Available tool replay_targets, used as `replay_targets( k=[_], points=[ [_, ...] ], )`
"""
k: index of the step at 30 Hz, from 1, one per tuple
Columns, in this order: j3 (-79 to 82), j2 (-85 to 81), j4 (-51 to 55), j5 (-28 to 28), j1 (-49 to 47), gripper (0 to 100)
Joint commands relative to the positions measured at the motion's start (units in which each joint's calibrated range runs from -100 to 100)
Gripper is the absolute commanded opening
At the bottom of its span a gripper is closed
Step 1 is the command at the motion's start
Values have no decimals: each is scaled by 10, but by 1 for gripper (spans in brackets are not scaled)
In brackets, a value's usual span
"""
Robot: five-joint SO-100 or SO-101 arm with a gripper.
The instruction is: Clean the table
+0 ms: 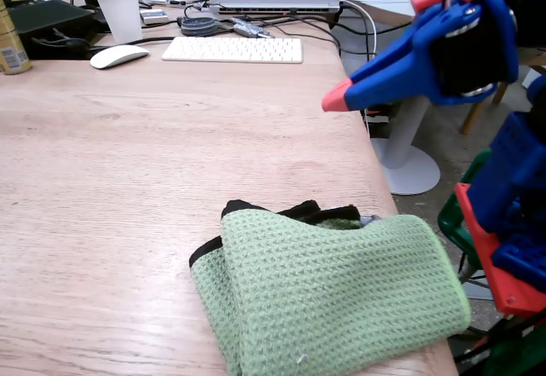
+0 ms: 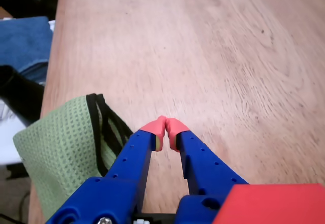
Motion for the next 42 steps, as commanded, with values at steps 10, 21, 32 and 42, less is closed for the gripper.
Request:
replay_targets(
  k=[10,21,32,42],
  points=[
    [164,-24,-8,-83,-2,0],
    [164,-24,-8,-86,-2,0],
    [164,-24,-8,-86,-2,0],
    [164,-24,-8,-86,-2,0]
  ],
)
